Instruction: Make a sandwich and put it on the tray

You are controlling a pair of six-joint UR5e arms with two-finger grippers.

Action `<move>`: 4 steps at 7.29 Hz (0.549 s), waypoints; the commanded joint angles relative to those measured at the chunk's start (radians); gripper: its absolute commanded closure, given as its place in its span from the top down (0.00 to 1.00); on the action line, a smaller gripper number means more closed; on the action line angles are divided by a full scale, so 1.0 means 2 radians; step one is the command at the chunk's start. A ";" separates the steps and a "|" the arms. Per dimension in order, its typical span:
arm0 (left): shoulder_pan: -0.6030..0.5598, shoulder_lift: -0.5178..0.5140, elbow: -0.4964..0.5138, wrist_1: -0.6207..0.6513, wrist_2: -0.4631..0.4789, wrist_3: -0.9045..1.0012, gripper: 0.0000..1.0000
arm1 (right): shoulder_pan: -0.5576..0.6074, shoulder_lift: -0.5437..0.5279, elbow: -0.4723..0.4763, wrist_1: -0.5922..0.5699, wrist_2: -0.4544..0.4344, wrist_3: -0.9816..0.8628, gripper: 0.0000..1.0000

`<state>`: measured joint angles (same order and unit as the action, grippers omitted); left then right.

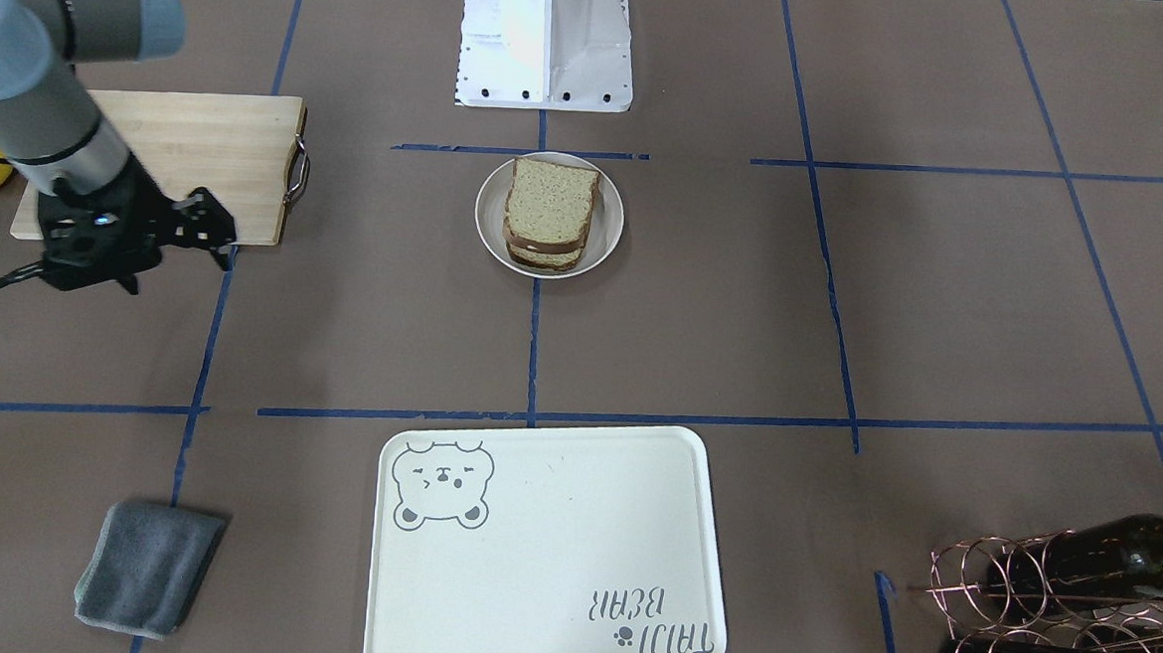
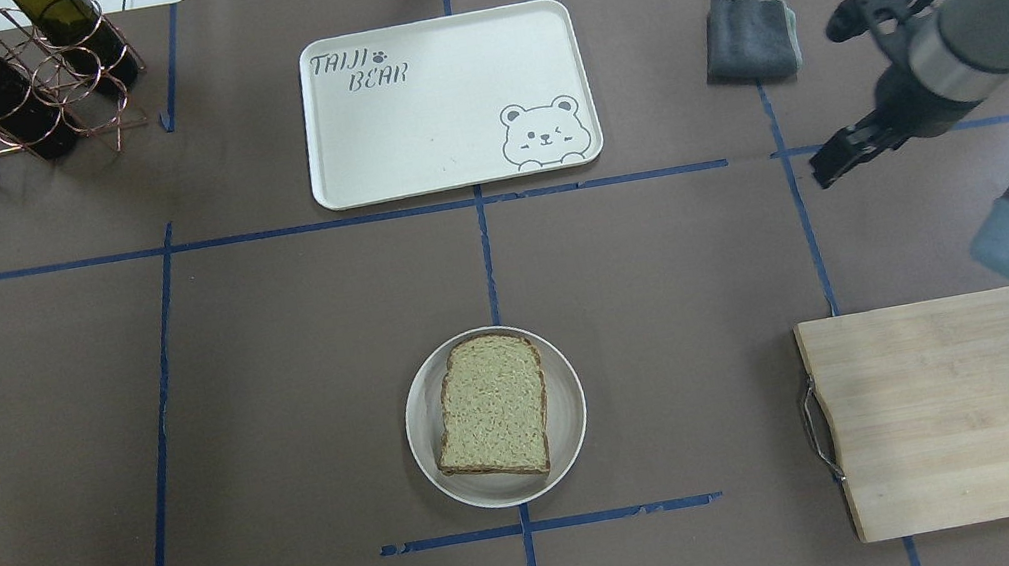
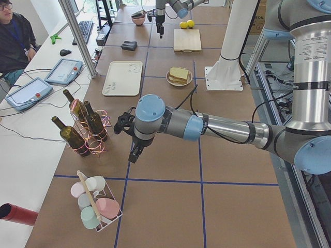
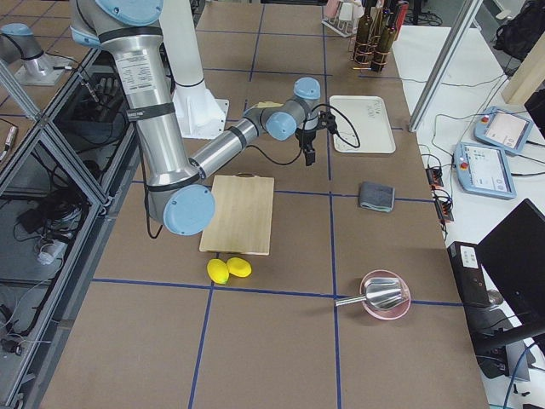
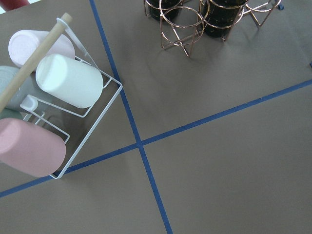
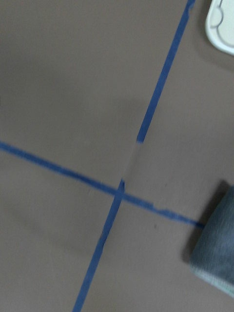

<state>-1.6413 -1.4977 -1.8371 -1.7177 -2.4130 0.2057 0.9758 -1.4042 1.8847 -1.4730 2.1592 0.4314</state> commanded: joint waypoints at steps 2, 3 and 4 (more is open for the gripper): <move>0.049 0.001 -0.016 -0.054 0.000 -0.056 1.00 | 0.140 -0.115 -0.001 -0.001 0.053 -0.221 1.00; 0.080 0.001 -0.032 -0.082 0.000 -0.128 1.00 | 0.171 -0.141 -0.003 -0.001 0.067 -0.247 1.00; 0.116 0.001 -0.046 -0.097 0.002 -0.193 1.00 | 0.192 -0.169 -0.002 -0.001 0.067 -0.256 1.00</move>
<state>-1.4910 -1.4957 -1.8951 -1.8663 -2.4124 -0.0218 1.2930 -1.6694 1.8806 -1.4748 2.2792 -0.0279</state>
